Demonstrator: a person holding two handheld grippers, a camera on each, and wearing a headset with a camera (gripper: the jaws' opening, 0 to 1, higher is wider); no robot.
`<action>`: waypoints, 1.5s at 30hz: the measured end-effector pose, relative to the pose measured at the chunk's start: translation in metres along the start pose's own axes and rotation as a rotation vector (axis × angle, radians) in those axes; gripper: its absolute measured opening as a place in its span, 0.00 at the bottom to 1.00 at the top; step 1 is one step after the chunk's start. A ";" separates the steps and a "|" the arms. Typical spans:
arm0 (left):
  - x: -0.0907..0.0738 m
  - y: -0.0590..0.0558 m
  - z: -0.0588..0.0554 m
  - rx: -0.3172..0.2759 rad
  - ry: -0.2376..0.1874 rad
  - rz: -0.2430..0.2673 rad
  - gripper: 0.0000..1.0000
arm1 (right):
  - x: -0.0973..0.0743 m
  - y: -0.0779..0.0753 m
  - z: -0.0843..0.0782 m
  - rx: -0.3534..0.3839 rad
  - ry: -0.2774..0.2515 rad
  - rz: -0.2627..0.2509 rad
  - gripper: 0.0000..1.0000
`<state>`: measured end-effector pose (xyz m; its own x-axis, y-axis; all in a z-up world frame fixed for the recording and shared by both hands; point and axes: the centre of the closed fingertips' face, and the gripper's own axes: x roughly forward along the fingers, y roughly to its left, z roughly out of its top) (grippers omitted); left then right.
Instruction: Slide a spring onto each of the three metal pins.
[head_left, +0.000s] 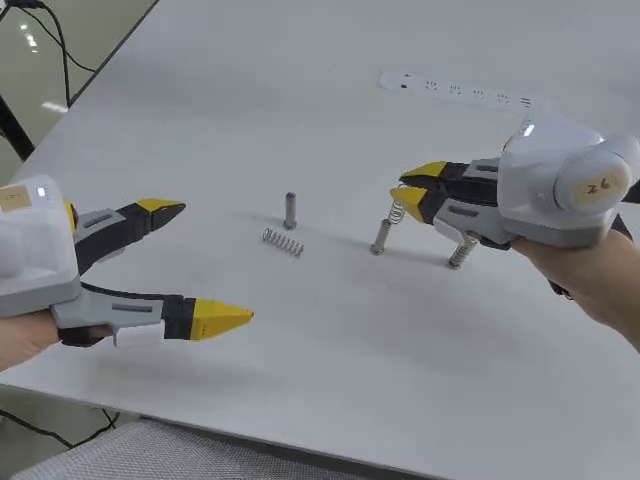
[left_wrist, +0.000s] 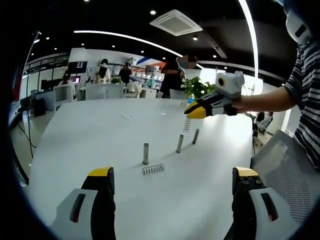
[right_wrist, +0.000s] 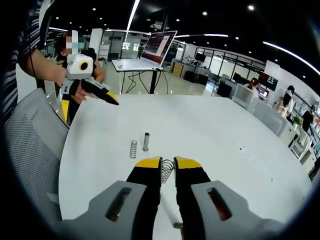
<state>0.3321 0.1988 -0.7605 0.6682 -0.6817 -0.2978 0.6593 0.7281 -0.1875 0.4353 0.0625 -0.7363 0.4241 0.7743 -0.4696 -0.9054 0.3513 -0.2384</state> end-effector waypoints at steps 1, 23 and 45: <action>0.000 0.000 0.000 0.000 0.001 0.001 0.97 | 0.001 0.000 -0.001 0.002 0.002 0.000 0.11; -0.003 0.002 -0.003 -0.021 -0.002 0.013 0.97 | 0.009 0.000 -0.007 0.040 0.008 -0.002 0.11; -0.005 0.002 -0.001 -0.027 -0.011 0.014 0.97 | 0.013 0.001 -0.015 0.051 0.023 0.002 0.11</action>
<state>0.3296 0.2034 -0.7599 0.6809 -0.6722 -0.2907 0.6404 0.7391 -0.2090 0.4398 0.0650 -0.7550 0.4217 0.7632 -0.4896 -0.9060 0.3764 -0.1935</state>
